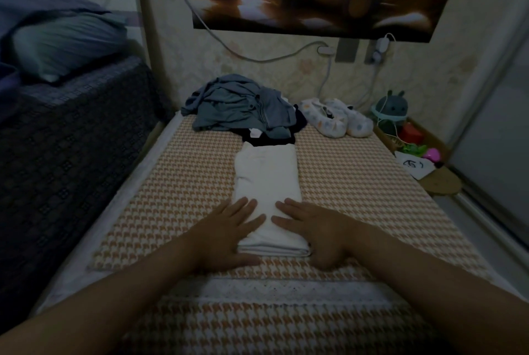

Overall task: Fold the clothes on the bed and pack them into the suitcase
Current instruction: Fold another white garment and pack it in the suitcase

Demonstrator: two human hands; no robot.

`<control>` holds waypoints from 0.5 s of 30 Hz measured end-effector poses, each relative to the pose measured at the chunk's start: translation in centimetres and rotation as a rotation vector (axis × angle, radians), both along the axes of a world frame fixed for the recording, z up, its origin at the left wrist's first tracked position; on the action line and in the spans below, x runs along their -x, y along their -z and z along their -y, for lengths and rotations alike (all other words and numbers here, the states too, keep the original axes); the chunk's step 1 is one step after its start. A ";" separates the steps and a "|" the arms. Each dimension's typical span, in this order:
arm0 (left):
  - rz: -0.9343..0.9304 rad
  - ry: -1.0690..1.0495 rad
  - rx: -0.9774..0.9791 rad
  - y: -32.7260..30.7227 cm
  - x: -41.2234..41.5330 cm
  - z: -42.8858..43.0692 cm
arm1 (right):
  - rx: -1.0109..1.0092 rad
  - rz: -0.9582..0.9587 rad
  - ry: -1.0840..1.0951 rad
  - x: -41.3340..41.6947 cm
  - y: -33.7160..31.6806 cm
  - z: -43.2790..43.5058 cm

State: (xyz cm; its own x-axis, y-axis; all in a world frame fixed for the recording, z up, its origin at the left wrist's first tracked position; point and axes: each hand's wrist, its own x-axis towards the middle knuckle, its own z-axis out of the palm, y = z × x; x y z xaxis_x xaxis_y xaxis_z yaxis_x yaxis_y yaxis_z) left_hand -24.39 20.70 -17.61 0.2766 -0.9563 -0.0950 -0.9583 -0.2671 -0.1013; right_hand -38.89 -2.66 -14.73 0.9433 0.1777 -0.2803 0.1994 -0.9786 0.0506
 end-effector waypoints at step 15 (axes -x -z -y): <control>-0.235 0.047 0.110 -2.6 -0.7 0.0 | -0.575 0.451 0.303 -2.4 2.1 1.1</control>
